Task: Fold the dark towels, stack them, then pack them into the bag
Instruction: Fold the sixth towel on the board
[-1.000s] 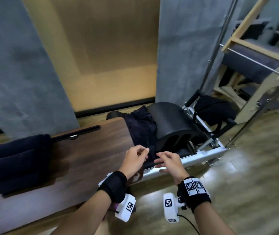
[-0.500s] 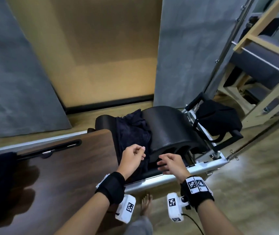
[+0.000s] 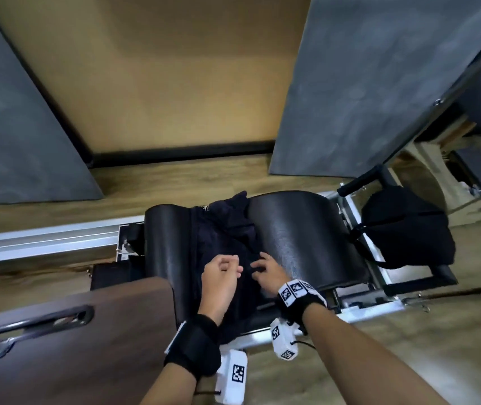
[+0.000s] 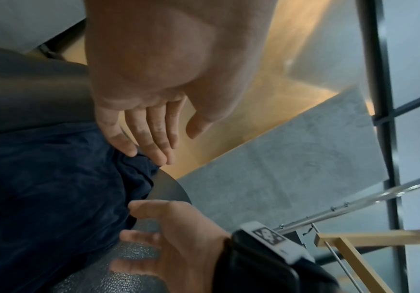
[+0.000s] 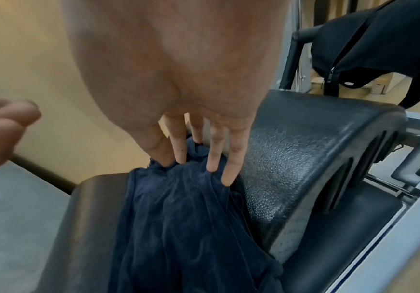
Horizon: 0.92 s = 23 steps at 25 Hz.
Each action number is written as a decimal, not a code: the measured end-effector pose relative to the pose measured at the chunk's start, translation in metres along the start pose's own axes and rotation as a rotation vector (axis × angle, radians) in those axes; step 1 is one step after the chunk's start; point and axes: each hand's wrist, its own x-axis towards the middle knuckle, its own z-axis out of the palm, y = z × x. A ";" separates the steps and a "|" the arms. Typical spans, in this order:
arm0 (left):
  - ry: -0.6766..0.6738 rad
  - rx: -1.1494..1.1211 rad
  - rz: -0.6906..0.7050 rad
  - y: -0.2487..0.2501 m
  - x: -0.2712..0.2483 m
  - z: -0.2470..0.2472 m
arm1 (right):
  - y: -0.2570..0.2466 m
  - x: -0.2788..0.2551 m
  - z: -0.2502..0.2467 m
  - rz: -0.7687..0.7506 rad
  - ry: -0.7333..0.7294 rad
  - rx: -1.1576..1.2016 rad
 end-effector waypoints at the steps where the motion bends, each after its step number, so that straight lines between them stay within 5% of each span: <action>1: 0.006 -0.013 -0.025 -0.003 0.009 0.003 | -0.002 0.015 0.002 0.002 -0.023 -0.025; 8: 0.028 0.002 -0.057 -0.006 0.037 0.009 | -0.013 0.077 0.000 0.042 0.003 -0.103; 13: 0.027 0.052 -0.032 0.000 0.029 0.008 | -0.029 0.054 -0.036 -0.142 0.206 0.442; 18: -0.029 0.128 0.128 0.022 0.008 0.015 | -0.072 -0.008 -0.094 -0.343 -0.010 0.844; 23: 0.007 0.143 0.355 0.062 -0.024 0.025 | -0.107 -0.082 -0.126 -0.596 -0.209 0.897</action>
